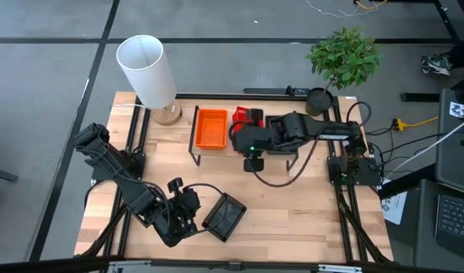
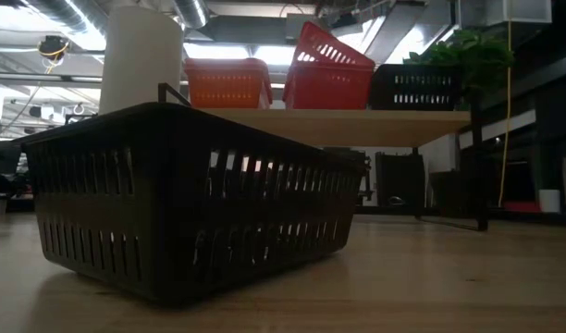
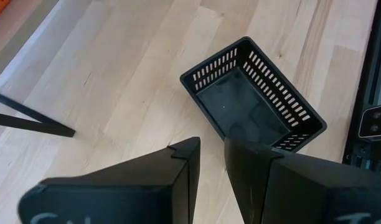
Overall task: Stack baskets on shelf by color
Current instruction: Stack the red bin on top of the other red bins on the shelf, then stack the black bin on the top of the other black bins on the shelf
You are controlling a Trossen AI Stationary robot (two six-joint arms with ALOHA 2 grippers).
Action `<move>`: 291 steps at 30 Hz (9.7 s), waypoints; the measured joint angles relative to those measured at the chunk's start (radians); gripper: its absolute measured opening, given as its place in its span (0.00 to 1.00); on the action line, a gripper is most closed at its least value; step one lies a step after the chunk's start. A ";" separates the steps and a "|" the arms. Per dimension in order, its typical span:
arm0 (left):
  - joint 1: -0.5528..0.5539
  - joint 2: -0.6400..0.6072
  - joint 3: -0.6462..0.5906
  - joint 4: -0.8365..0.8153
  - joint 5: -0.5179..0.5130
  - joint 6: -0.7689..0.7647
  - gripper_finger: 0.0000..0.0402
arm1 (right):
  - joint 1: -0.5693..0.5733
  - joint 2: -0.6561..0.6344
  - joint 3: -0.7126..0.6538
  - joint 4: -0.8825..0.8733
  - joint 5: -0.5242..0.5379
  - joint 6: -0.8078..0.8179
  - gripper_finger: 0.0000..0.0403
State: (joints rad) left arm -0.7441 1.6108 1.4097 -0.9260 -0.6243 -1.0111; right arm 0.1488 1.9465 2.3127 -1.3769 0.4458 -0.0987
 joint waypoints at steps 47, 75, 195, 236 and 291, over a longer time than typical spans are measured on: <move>0.093 0.000 0.000 -0.008 -0.003 -0.007 0.16 | -0.321 -0.633 -1.130 1.282 -0.594 -0.099 0.32; 0.117 0.000 0.000 0.001 -0.003 -0.008 0.16 | -0.327 -0.499 -1.131 1.214 -0.569 -0.117 0.32; 0.255 0.435 0.000 0.648 0.330 0.319 0.16 | 0.726 -0.400 -1.106 0.512 -0.089 0.965 0.32; 0.338 0.522 0.000 1.018 0.412 0.442 0.16 | 0.733 -0.286 -1.109 0.721 -0.178 0.905 0.32; -0.046 0.481 0.460 0.126 0.082 0.284 0.16 | 0.771 -0.058 -1.108 0.619 -0.074 1.092 0.31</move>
State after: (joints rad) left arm -0.7904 2.0914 1.8695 -0.8003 -0.5421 -0.7271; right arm 0.9195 1.8889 1.2045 -0.7578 0.3723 0.9932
